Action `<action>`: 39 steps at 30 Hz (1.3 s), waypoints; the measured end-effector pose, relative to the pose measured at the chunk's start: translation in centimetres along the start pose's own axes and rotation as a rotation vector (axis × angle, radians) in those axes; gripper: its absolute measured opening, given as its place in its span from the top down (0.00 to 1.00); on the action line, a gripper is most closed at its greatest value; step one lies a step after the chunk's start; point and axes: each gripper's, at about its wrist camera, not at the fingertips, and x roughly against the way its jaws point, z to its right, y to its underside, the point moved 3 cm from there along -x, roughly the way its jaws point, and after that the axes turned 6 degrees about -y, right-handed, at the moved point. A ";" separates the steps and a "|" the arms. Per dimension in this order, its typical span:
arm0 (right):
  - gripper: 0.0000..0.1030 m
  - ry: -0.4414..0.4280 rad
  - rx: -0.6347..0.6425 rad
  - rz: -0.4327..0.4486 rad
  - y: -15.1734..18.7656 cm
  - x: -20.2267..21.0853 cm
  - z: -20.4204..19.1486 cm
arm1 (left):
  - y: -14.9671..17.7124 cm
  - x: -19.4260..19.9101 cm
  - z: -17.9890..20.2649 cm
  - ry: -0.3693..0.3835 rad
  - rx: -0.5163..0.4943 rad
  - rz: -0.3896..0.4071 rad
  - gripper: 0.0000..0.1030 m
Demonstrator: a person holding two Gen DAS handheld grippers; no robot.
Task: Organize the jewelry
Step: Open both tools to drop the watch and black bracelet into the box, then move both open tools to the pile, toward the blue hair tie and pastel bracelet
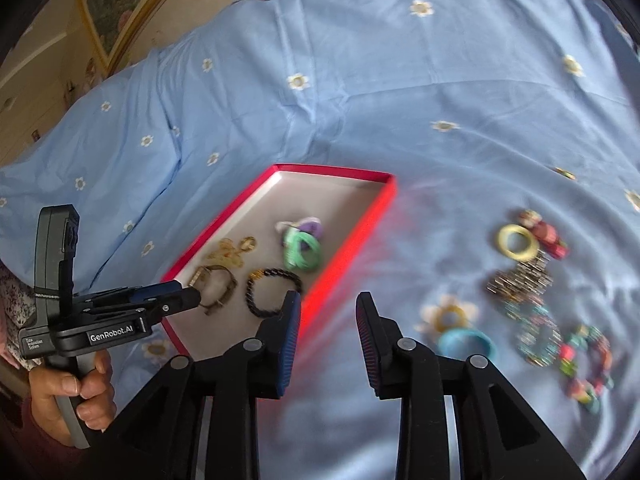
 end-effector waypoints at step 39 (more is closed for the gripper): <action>0.66 0.253 -0.229 0.064 4.9 10.2 13.7 | -0.4 -3.3 16.7 0.160 -0.276 -0.085 0.52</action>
